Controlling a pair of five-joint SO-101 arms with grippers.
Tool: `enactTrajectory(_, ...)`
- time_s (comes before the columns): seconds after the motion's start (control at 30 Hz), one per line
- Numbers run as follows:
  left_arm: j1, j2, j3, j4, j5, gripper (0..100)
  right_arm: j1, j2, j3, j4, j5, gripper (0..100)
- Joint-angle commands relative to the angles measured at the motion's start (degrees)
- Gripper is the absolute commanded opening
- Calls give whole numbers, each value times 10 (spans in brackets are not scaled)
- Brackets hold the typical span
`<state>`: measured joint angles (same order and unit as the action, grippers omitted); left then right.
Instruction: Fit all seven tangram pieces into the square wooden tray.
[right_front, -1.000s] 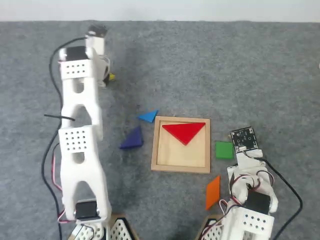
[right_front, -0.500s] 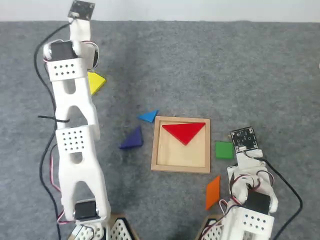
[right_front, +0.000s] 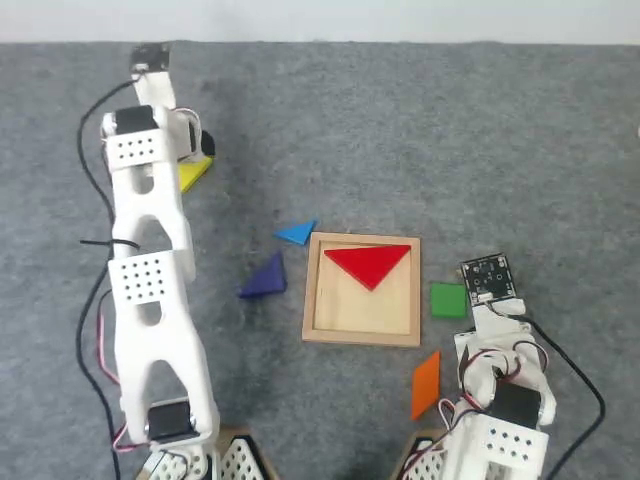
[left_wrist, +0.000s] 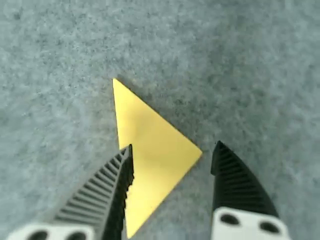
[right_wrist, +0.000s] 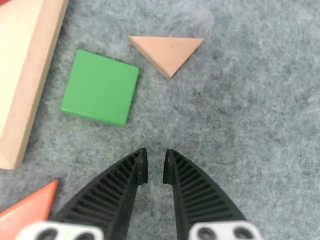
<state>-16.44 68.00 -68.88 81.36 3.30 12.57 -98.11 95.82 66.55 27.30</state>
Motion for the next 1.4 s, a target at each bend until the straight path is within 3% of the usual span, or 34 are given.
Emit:
enactTrajectory(0.0, -3, 0, -1, -42, 28, 246, 5, -7, 9, 0, 6, 65)
enactTrajectory(0.33, -40, 31, -23, -70, 6, 245, 7, -6, 9, 0, 6, 65)
enactTrajectory(0.5, -36, 32, -22, -1, -112, 175, 7, -6, 9, 0, 6, 65)
enactTrajectory(0.63, -11, 32, -26, 119, -228, 166, 7, -6, 9, 0, 6, 65)
enactTrajectory(0.77, -5, 17, -38, 195, -258, 165, 7, -6, 9, 0, 5, 65)
enactTrajectory(0.9, -12, -4, -10, 193, -270, 164, 7, -6, 9, 0, 5, 65)
enactTrajectory(1.1, -31, -120, 128, 194, -308, 164, 7, -6, 9, 0, 5, 65)
enactTrajectory(1.37, -32, -392, 501, 171, -412, 164, 5, -6, 9, 0, 7, 65)
